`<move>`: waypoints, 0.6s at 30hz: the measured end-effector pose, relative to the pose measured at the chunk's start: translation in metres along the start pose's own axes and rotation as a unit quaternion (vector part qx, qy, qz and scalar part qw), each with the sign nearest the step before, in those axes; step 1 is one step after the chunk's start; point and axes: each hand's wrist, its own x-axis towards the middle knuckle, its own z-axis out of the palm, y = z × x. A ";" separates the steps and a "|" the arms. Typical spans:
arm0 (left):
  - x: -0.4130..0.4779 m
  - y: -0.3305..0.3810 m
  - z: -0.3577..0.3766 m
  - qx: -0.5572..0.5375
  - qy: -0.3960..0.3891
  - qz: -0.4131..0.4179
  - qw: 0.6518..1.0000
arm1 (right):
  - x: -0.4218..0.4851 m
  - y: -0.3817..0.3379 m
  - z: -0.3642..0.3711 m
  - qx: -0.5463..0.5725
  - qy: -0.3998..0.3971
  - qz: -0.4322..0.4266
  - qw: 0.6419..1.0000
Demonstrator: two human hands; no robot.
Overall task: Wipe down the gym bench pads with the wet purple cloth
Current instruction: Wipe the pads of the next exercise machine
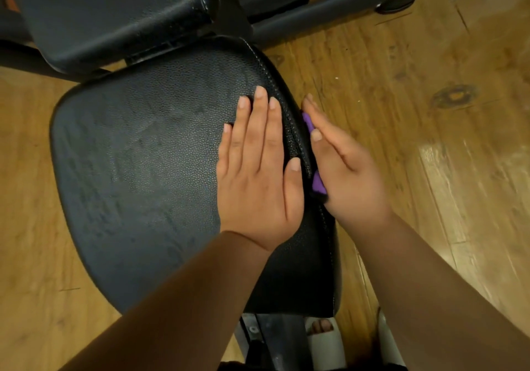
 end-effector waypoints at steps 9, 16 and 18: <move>0.000 -0.001 0.002 0.013 0.000 0.002 1.000 | -0.005 0.003 -0.003 0.060 -0.002 0.041 0.997; -0.001 -0.001 0.002 0.021 0.002 0.010 1.000 | 0.011 -0.004 -0.005 0.128 -0.008 0.108 0.986; -0.001 -0.001 0.002 0.024 0.000 0.010 1.000 | 0.000 0.001 -0.006 0.116 -0.011 0.103 0.988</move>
